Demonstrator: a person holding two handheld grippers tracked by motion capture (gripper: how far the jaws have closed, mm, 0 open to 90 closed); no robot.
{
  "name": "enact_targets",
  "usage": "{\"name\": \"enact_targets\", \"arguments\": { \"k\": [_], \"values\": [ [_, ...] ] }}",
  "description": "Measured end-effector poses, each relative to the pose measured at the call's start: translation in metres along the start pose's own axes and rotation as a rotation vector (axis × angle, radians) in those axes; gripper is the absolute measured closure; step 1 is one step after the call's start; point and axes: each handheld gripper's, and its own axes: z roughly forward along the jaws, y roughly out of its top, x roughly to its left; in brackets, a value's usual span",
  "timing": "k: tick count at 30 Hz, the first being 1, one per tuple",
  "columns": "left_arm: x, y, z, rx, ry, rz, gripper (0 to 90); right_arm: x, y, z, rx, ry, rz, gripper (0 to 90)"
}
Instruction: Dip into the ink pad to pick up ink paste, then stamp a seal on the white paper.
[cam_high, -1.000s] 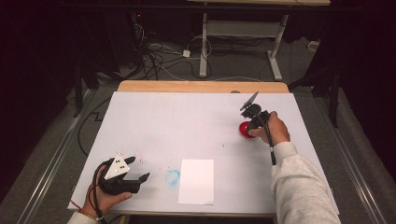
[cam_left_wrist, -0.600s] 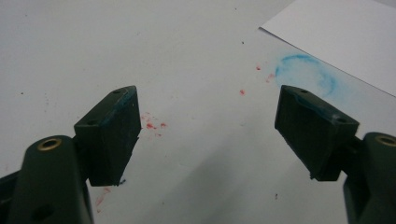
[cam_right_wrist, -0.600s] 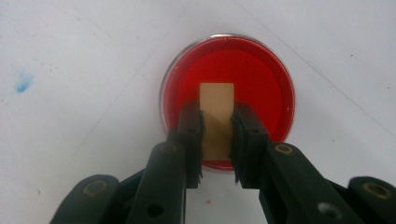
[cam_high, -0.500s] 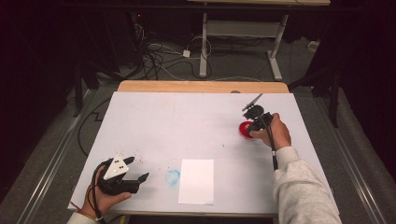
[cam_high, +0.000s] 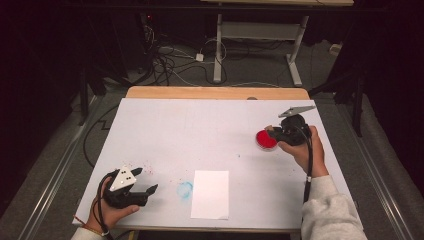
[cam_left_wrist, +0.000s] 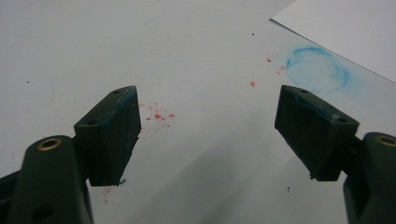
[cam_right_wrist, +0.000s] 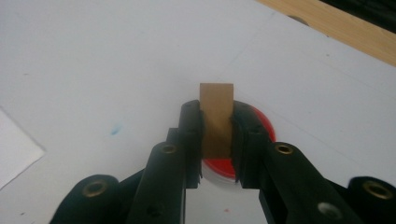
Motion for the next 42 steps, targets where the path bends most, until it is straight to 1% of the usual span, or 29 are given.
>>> {"name": "enact_targets", "arguments": {
  "k": [1, 2, 3, 4, 5, 7, 9, 12, 14, 15, 17, 19, 21, 23, 26, 27, 29, 31, 33, 35, 37, 40, 42],
  "values": [
    [0.000, 0.000, 0.000, -0.001, 0.004, 0.000, 21.9, 0.002, -0.002, -0.001, -0.004, 0.004, 0.001, 75.7],
    [0.000, 0.001, 0.000, -0.004, 0.002, 0.001, 21.9, 0.004, -0.003, -0.003, -0.001, -0.002, -0.024, 75.8],
    [-0.001, 0.002, 0.000, -0.009, 0.000, 0.005, 21.9, 0.008, -0.003, -0.006, -0.007, -0.010, -0.038, 75.7],
    [-0.001, 0.003, 0.000, -0.011, 0.002, 0.009, 21.9, 0.011, -0.004, -0.009, -0.017, 0.004, -0.036, 75.7],
    [-0.002, 0.004, 0.000, -0.008, 0.001, 0.016, 21.9, 0.014, -0.004, -0.012, -0.029, 0.033, -0.044, 75.8],
    [-0.003, 0.004, -0.001, -0.010, 0.002, 0.023, 21.9, 0.025, -0.002, -0.021, -0.034, 0.031, -0.076, 75.8],
    [-0.003, 0.005, 0.000, -0.008, 0.003, 0.020, 21.9, 0.034, 0.000, -0.027, -0.053, 0.052, -0.109, 75.7],
    [-0.004, 0.005, 0.000, -0.005, 0.008, 0.023, 21.9, 0.045, 0.002, -0.034, -0.061, 0.073, -0.149, 75.8],
    [-0.004, 0.003, 0.000, 0.000, 0.005, 0.024, 21.9, 0.052, 0.004, -0.037, -0.068, 0.076, -0.168, 75.7],
    [-0.004, 0.003, 0.000, 0.003, 0.007, 0.025, 21.9, 0.057, 0.005, -0.039, -0.073, 0.093, -0.179, 75.7],
    [-0.004, 0.004, -0.001, -0.005, 0.006, 0.019, 21.8, 0.063, 0.006, -0.041, -0.081, 0.096, -0.195, 75.7],
    [-0.003, 0.005, 0.000, -0.011, 0.006, 0.020, 21.6, 0.070, 0.008, -0.043, -0.078, 0.113, -0.216, 75.7],
    [-0.003, 0.005, 0.002, -0.004, 0.005, 0.027, 21.6, 0.076, 0.009, -0.045, -0.082, 0.127, -0.230, 75.7],
    [-0.003, 0.004, 0.003, 0.003, 0.001, 0.025, 21.6, 0.082, 0.010, -0.047, -0.088, 0.142, -0.245, 75.7],
    [-0.002, 0.004, 0.002, 0.000, 0.001, 0.023, 21.1, 0.089, 0.012, -0.048, -0.074, 0.167, -0.274, 75.7],
    [-0.003, 0.004, 0.001, 0.002, 0.004, 0.026, 21.1, 0.091, 0.012, -0.048, -0.070, 0.176, -0.291, 75.7],
    [-0.004, 0.004, 0.001, 0.001, 0.004, 0.029, 21.1, 0.097, 0.014, -0.049, -0.055, 0.215, -0.315, 75.7],
    [-0.005, 0.005, 0.000, 0.002, 0.006, 0.035, 21.1, 0.103, 0.015, -0.048, -0.044, 0.226, -0.338, 75.7],
    [-0.005, 0.005, -0.001, -0.005, 0.008, 0.032, 21.1, 0.113, 0.016, -0.045, -0.025, 0.236, -0.373, 75.7],
    [-0.006, 0.005, 0.000, 0.005, 0.006, 0.033, 21.1, 0.120, 0.017, -0.040, -0.005, 0.254, -0.387, 75.7],
    [-0.006, 0.004, 0.001, 0.016, 0.003, 0.037, 21.1, 0.131, 0.017, -0.034, 0.024, 0.264, -0.415, 75.7],
    [-0.006, 0.004, 0.000, 0.011, 0.005, 0.037, 21.1, 0.146, 0.018, -0.027, 0.065, 0.287, -0.455, 75.7],
    [-0.006, 0.004, -0.001, 0.007, 0.007, 0.036, 21.1, 0.154, 0.018, -0.023, 0.082, 0.300, -0.476, 75.7]
  ]
}}
